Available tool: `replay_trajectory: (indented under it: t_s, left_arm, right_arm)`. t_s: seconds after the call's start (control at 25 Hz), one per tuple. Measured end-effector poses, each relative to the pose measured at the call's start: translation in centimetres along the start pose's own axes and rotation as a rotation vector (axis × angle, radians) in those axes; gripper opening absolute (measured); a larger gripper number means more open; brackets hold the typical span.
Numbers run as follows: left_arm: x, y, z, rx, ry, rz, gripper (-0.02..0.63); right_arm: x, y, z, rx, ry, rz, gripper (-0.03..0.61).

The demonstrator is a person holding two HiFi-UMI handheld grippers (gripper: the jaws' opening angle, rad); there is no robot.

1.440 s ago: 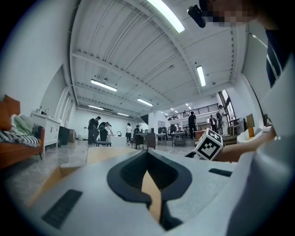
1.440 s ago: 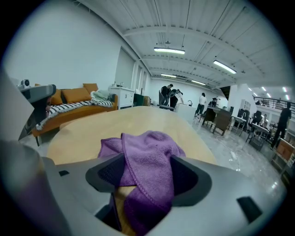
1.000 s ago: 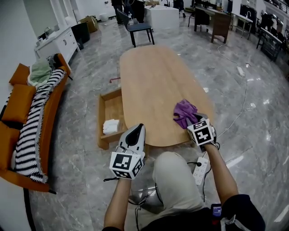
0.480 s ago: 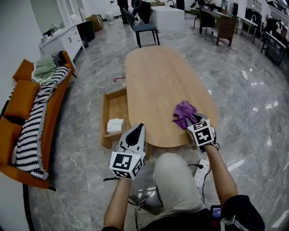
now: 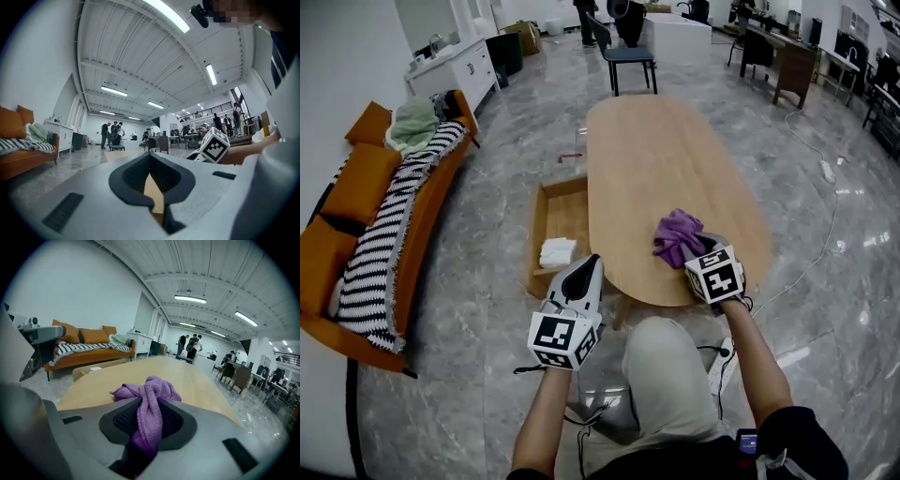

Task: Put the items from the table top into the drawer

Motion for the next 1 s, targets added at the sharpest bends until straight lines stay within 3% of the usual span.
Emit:
replay_trajectory:
  t_s: [1.0]
  left_arm:
    - [3.3,0.8,-5.0,0.027,-0.192,0.006,0.005]
  right_arm:
    - [-5.8,-6.7,-8.7,0.113,-0.238,0.070,0.100]
Point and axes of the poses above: the fingertips, and each gripper's own axes: x backward along the fingers, z to its right, y out of its underside, the point moved 9 cm from there along x, backward along the fingers, and after that the axes turned 8 degrees about -z, right-handed, at the moved point
